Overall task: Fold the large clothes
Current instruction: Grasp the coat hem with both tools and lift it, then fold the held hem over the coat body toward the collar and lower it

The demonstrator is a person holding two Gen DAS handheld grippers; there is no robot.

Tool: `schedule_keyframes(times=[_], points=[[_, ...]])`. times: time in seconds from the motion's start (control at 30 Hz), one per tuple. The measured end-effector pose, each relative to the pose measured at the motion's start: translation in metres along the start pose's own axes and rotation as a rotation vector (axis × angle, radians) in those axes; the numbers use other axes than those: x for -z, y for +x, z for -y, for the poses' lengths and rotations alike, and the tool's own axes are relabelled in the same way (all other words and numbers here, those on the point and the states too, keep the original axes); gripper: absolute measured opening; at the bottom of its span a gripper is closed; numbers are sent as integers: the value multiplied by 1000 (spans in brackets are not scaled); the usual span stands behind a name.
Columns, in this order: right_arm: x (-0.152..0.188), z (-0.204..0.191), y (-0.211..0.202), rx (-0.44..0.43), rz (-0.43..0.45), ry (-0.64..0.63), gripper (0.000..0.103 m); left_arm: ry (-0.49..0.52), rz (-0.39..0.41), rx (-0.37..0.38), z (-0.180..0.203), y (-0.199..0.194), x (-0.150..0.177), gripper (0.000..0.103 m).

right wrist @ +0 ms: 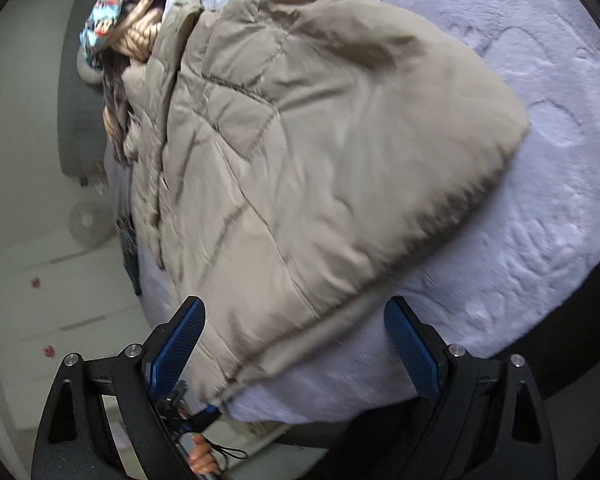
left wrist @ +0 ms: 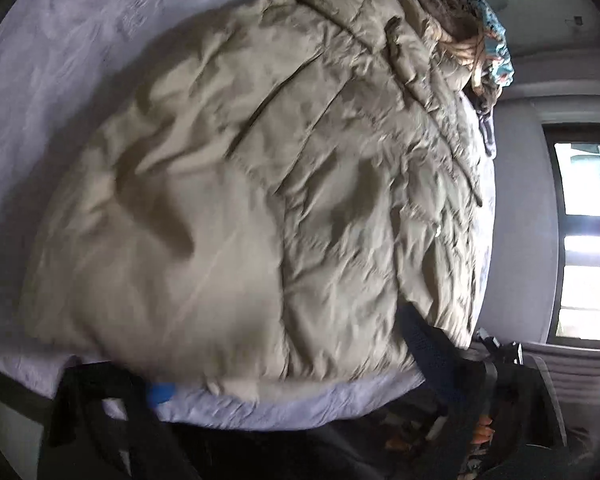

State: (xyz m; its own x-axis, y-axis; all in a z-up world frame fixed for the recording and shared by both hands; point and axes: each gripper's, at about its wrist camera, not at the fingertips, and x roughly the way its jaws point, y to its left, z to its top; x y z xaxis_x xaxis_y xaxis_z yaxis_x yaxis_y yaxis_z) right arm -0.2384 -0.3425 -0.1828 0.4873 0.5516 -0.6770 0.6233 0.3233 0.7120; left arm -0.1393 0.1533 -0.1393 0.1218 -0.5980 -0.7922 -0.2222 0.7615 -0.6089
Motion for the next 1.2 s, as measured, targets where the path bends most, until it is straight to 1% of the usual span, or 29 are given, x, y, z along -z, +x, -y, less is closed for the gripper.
schedule_keyframes(times=[0.03, 0.07, 0.1, 0.13, 0.2, 0.23, 0.27, 0.3, 0.33, 0.37, 0.4, 0.47, 0.5, 0.53, 0.6, 0.7, 0.9, 0.97, 1.03, 1.1, 1.2], points=[[-1, -1, 0, -15, 8, 10, 93, 5, -1, -3, 2, 2, -3, 67], [-3, -1, 1, -27, 15, 17, 93, 18, 2, -16, 6, 5, -5, 55], [-5, -1, 1, -40, 29, 29, 93, 33, -1, -29, 6, 6, -8, 24], [-6, 0, -1, -48, 37, 36, 93, 46, -5, -45, 5, 6, -12, 15], [-7, 1, -3, -55, 48, 50, 88, 63, 17, -64, 6, 2, -14, 15], [-7, 1, -4, -40, 50, 52, 69, 79, 32, -70, 7, -4, -14, 14], [-7, 2, -4, -20, 44, 53, 32, 96, 47, -76, 11, -8, -14, 13], [-9, 4, -4, -2, 31, 62, 15, 107, 56, -81, 13, -12, -14, 13], [-11, 5, -3, 0, 23, 70, 11, 118, 65, -87, 16, -17, -15, 13], [-12, 3, -2, 9, 22, 60, 9, 127, 73, -91, 20, -20, -16, 13], [-14, -6, -4, 34, 22, 21, 8, 136, 78, -96, 24, -23, -17, 13], [-18, -20, -6, 58, 13, -48, 7, 177, 97, -115, 36, -30, -22, 13], [-20, -29, -8, 62, 6, -87, 7, 189, 105, -119, 40, -34, -23, 11], [-24, -38, -10, 57, -22, -116, 7, 198, 114, -123, 46, -38, -24, 11], [-31, -58, -14, 67, -32, -191, 7, 211, 141, -124, 58, -48, -31, 11], [-48, -91, -21, 61, -31, -286, 7, 228, 195, -130, 79, -65, -43, 11], [-89, -162, -29, 24, 0, -459, 7, 249, 313, -163, 123, -84, -74, 11], [-105, -187, -29, 21, 15, -535, 7, 248, 359, -160, 137, -89, -86, 11], [-117, -211, -26, 21, 31, -577, 7, 250, 391, -152, 150, -93, -104, 11], [-133, -231, -24, 22, 44, -609, 7, 256, 402, -151, 161, -93, -126, 11], [-157, -260, -13, 20, 74, -644, 7, 289, 403, -171, 177, -87, -164, 11]])
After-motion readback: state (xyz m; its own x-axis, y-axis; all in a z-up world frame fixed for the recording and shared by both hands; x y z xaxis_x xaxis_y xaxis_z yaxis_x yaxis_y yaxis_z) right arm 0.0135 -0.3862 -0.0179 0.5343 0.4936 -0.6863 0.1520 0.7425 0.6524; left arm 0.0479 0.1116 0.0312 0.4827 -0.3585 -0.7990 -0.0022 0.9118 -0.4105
